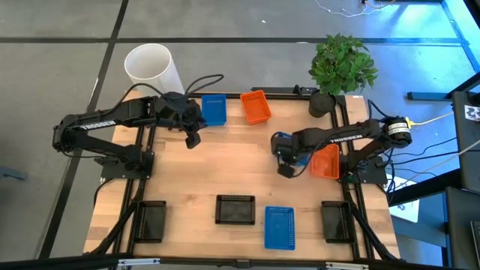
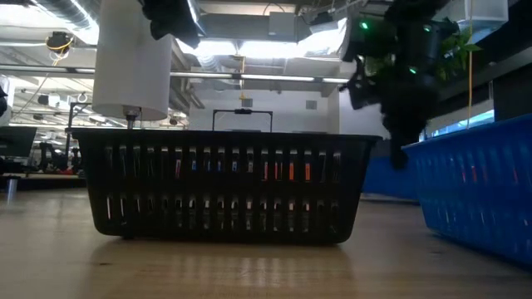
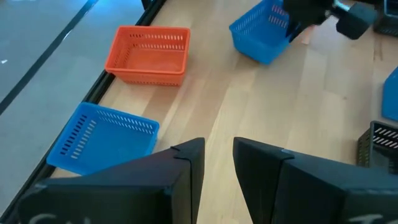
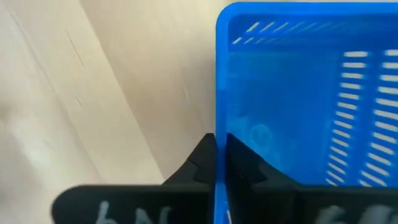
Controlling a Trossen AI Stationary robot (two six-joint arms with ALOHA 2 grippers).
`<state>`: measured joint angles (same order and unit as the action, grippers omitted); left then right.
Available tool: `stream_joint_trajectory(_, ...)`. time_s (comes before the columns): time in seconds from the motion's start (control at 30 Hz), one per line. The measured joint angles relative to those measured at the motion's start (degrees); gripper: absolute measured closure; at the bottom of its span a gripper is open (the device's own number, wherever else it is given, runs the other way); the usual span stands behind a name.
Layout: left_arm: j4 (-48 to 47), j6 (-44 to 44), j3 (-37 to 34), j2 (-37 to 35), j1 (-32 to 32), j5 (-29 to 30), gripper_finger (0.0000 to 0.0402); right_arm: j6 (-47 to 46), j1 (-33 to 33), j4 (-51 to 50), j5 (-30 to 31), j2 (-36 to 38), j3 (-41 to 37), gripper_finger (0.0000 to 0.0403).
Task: Stack baskets by color
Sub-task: Stack the top blue basket on top of the blue basket on the table
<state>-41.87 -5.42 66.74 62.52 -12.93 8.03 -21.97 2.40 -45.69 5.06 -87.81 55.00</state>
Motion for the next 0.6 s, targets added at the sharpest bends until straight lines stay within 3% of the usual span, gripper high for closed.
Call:
stream_joint_trajectory(0.27, -4.37, 2.89, 0.02, 0.00, -0.02, 2.83, 0.0324, -11.94, 3.50, 0.12, 0.45, 0.00, 11.94, 0.0396)
stream_joint_trajectory(0.43, -6.38, 4.42, 0.08, -0.94, -0.02, 5.56, 0.0324, -19.53, 4.41, 0.18, 5.86, -1.20, 19.98, 0.0396)
stream_joint_trajectory(0.6, -6.37, 8.88, 0.14, -2.49, -0.02, 6.97, 0.0324, -13.49, 4.04, 2.42, 7.85, -5.93, 29.23, 0.0396)
